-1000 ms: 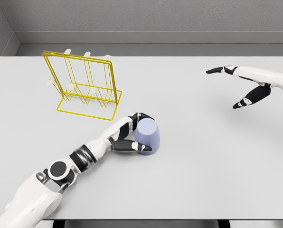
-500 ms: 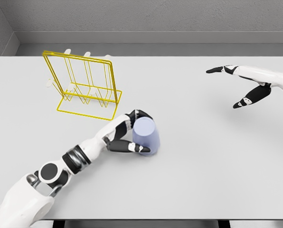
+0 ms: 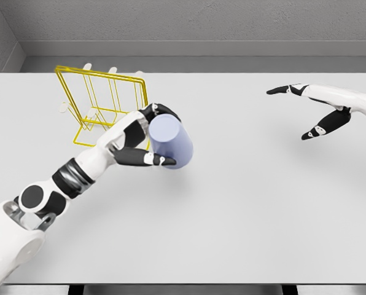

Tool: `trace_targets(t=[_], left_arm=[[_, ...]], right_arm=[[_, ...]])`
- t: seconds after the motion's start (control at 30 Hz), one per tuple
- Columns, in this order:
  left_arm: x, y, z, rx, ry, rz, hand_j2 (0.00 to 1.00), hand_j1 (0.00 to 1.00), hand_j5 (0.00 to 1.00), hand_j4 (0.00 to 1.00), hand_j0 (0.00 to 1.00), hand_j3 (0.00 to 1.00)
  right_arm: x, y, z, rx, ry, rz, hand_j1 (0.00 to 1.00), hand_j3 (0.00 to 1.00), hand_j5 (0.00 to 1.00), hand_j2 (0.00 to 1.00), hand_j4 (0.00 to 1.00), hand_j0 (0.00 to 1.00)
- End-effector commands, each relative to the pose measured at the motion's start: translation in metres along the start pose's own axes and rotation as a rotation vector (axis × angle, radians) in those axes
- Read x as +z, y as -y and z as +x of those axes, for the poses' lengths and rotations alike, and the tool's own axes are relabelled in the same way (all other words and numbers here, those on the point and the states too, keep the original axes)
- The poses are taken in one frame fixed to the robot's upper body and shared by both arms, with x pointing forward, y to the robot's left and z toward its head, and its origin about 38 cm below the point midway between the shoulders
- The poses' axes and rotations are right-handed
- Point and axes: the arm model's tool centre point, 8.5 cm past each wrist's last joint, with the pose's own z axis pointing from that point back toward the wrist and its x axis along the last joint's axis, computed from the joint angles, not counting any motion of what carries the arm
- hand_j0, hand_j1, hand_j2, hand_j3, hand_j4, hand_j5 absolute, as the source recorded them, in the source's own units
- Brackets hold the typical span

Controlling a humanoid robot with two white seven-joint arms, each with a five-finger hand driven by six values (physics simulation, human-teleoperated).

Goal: Place the cup on the cup holder with both arms

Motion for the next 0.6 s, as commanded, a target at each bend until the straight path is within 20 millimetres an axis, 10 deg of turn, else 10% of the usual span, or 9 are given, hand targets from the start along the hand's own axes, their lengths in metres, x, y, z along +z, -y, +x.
trace_targets(t=[0.0,0.57], left_arm=[[0.002,-0.003,0.002,0.010,0.001,0.005,0.31,0.31,0.31,0.31,0.31,0.31],[-0.008,-0.041,0.048,-0.071,0.068,0.022,0.31,0.31,0.31,0.31,0.31,0.31]], right_arm=[[0.000,0.001,0.000,-0.006,0.001,-0.006,1.00,1.00,1.00,1.00,1.00,1.00],[0.000,0.001,0.000,-0.006,0.001,-0.006,1.00,1.00,1.00,1.00,1.00,1.00]])
